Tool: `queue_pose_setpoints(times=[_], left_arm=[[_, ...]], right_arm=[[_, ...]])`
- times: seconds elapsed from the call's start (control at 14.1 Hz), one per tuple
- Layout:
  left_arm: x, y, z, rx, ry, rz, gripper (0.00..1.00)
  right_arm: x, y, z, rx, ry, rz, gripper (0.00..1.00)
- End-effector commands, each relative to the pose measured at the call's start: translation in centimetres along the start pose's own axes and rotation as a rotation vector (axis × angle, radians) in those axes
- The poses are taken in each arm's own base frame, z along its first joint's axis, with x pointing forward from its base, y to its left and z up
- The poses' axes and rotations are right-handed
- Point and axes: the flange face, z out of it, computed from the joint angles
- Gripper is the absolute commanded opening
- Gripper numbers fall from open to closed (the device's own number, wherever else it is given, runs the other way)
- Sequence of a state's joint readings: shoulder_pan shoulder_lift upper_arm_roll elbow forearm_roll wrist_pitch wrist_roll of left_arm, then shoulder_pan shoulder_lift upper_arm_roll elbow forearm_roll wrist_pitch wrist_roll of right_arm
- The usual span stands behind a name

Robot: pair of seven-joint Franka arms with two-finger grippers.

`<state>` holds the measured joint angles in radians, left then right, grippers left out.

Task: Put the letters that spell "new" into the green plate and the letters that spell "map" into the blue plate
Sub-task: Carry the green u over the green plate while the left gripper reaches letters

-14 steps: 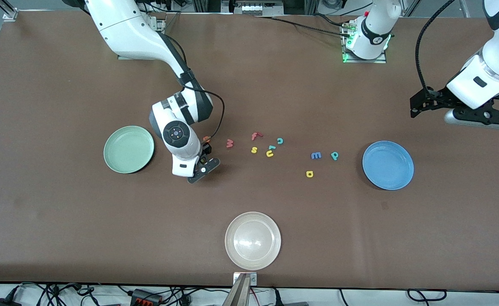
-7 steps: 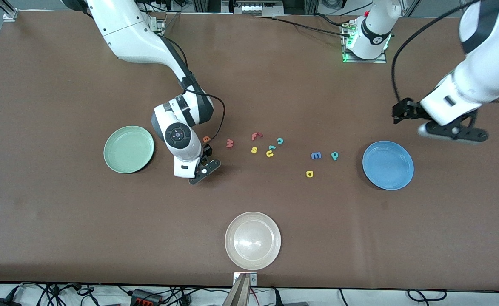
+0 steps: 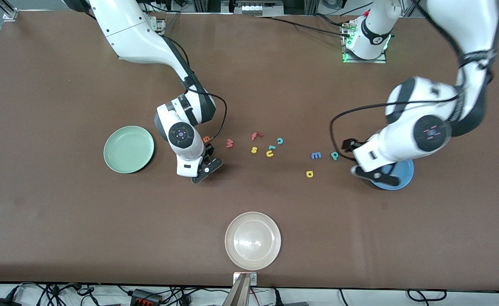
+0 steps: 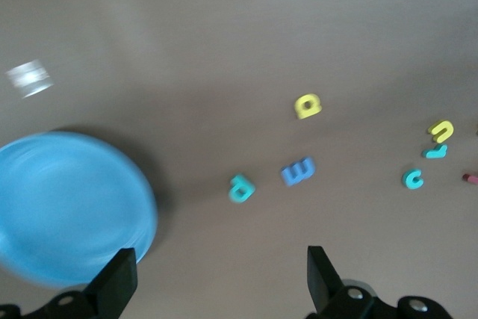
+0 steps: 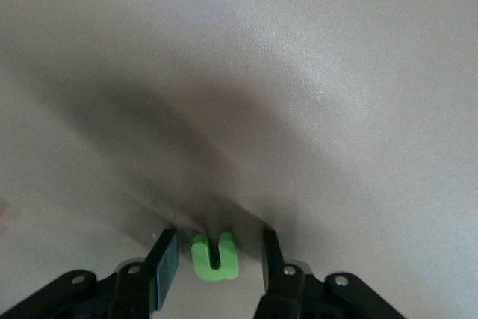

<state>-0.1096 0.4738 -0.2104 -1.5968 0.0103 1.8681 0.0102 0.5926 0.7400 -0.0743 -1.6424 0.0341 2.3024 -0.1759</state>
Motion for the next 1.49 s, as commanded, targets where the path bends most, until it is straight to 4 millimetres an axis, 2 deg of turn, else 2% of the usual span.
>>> queue_pose_setpoints(times=[0.0,0.21,0.28,0.35,0.5,0.57,0.71,0.85,0.92,0.99,1.14,1.28,1.35,1.42], left_arm=[[2.8,2.6,4.5,0.003,0.016,0.284,1.0],[1.5,8.0,8.4,0.027,0.015,0.617,1.0],[1.0,8.4,9.7,0.048,0.008,0.659,1.0],[0.6,8.4,11.0,0.104,-0.008,0.727,1.0],[-1.1,10.7,13.6,0.164,-0.058,0.828,1.0],[-1.4,11.0,14.0,0.183,-0.074,0.877,1.0],[-1.5,10.3,14.3,0.194,-0.096,1.017,1.0],[-1.6,8.8,15.0,0.187,-0.081,1.119,1.0],[-1.7,8.8,15.2,0.19,-0.067,1.15,1.0],[-2.0,8.8,15.8,0.19,-0.058,1.157,1.0],[-2.4,9.3,17.3,0.196,-0.005,1.175,1.0],[-2.4,9.2,17.8,0.202,0.025,1.184,1.0],[-2.4,9.2,17.8,0.202,0.025,1.188,0.92],[-2.5,9.2,17.9,0.201,0.024,1.188,0.76]], right_arm=[[-0.1,0.0,0.0,-0.007,-0.006,-0.022,0.41],[-0.2,0.0,0.1,-0.006,-0.01,-0.022,0.27],[-0.1,-0.1,-0.1,-0.006,-0.007,-0.022,0.22],[-0.1,-0.2,-0.7,-0.005,-0.01,-0.019,0.2],[-0.6,1.3,-3.7,-0.001,-0.023,0.005,0.16],[-1.5,3.5,-5.6,0.001,-0.048,0.039,0.14],[-4.2,8.8,-8.8,0.028,-0.116,0.133,0.14],[-7.7,15.1,-10.5,0.048,-0.151,0.233,0.14],[-10.0,18.1,-10.4,0.064,-0.163,0.286,0.15],[-11.9,19.6,-9.6,0.076,-0.177,0.322,0.15],[-14.8,19.9,-7.4,0.079,-0.168,0.346,0.15],[-17.6,19.8,-4.8,0.07,-0.149,0.375,0.16],[-18.3,19.7,-3.9,0.07,-0.149,0.394,0.16],[-18.7,19.7,-3.1,0.065,-0.14,0.399,0.18]])
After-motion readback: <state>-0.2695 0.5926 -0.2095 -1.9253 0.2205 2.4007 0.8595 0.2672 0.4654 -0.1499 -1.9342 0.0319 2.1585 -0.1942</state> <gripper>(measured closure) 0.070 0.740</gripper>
